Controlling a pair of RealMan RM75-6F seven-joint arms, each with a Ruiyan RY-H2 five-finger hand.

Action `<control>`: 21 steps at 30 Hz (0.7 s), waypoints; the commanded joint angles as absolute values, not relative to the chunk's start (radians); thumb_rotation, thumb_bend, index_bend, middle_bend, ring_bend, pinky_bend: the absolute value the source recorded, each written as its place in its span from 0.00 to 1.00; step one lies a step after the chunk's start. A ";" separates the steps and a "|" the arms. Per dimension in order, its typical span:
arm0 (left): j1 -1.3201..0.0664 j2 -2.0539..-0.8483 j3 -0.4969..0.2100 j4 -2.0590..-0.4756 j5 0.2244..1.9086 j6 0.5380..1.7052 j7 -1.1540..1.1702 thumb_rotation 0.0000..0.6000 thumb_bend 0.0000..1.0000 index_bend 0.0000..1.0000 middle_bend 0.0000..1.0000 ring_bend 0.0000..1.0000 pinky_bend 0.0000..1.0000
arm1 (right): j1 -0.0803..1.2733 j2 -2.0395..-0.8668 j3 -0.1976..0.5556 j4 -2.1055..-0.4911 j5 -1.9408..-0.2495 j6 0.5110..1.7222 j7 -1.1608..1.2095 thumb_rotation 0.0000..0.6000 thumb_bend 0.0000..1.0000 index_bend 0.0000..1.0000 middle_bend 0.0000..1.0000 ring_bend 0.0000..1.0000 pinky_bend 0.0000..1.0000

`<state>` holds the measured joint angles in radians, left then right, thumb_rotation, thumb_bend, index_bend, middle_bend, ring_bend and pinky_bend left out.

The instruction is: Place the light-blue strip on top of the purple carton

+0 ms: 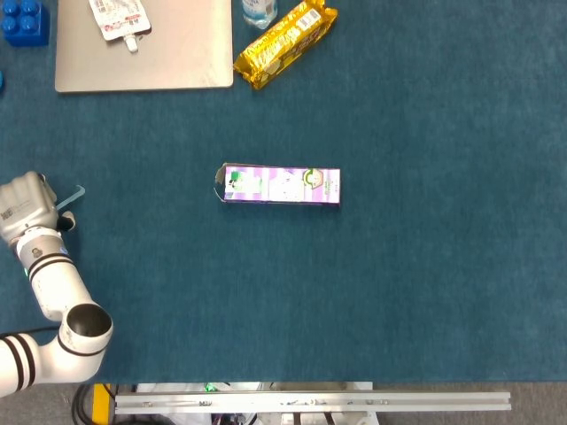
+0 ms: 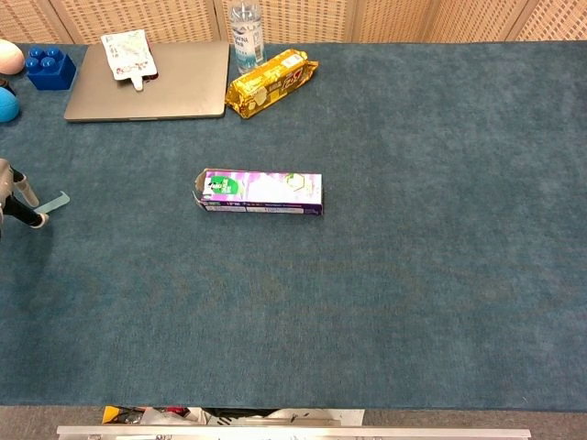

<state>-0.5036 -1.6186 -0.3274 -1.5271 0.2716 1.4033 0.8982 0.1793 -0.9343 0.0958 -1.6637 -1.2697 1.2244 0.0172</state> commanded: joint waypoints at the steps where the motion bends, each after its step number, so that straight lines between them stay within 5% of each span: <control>1: -0.508 -1.623 -0.335 -1.517 0.264 1.397 0.896 1.00 0.27 0.46 0.99 1.00 1.00 | 0.178 -0.933 0.096 -1.664 -1.269 1.226 0.019 1.00 0.27 0.00 0.40 0.34 0.33; 21: -0.517 -1.643 -0.343 -1.458 0.268 1.379 0.872 1.00 0.27 0.51 1.00 1.00 1.00 | 0.173 -0.930 0.097 -1.660 -1.260 1.223 0.017 1.00 0.26 0.00 0.40 0.35 0.34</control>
